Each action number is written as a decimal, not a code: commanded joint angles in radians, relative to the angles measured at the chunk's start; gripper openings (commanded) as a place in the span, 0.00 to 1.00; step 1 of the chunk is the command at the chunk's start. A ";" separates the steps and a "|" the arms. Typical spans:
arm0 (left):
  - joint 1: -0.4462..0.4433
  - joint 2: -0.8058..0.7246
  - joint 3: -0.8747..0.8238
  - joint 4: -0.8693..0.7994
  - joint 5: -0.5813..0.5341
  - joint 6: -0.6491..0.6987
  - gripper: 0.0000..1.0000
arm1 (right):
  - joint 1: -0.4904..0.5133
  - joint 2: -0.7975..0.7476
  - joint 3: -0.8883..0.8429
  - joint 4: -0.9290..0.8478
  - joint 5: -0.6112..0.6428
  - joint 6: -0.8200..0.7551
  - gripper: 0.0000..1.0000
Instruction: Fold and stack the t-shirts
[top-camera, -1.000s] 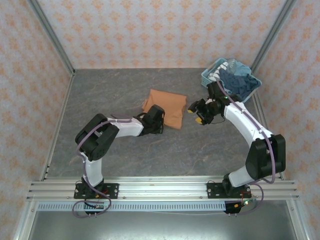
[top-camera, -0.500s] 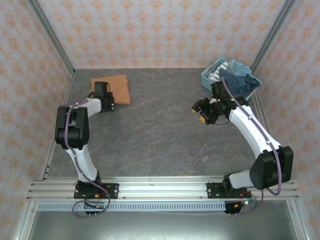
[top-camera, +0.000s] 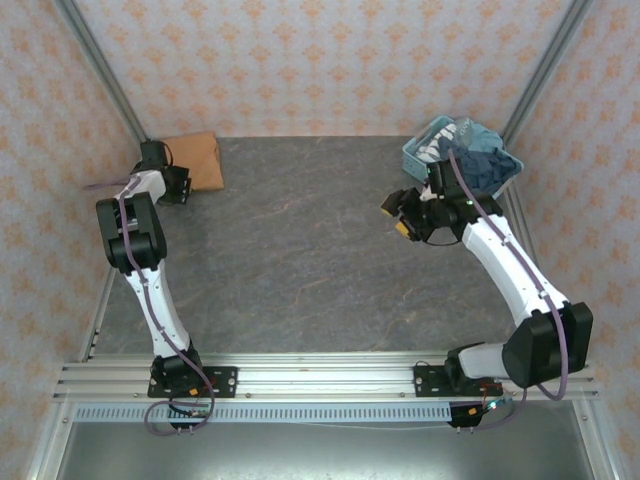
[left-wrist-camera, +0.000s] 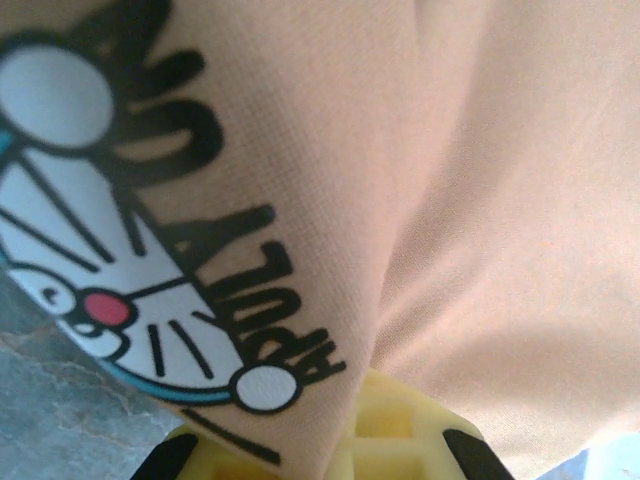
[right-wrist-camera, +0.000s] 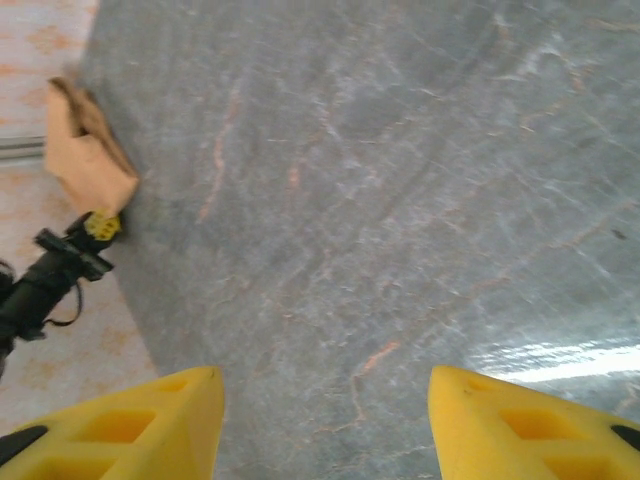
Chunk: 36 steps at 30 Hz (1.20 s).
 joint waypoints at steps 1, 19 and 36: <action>0.007 0.026 0.063 -0.179 -0.006 0.168 0.05 | -0.005 -0.014 0.003 0.076 -0.031 -0.005 0.56; 0.020 -0.183 -0.025 -0.183 -0.038 0.276 0.58 | 0.011 -0.050 -0.001 0.314 -0.111 -0.001 0.59; -0.315 -1.157 -0.543 -0.364 -0.403 0.190 1.00 | -0.006 -0.260 0.068 0.055 0.204 -0.178 0.99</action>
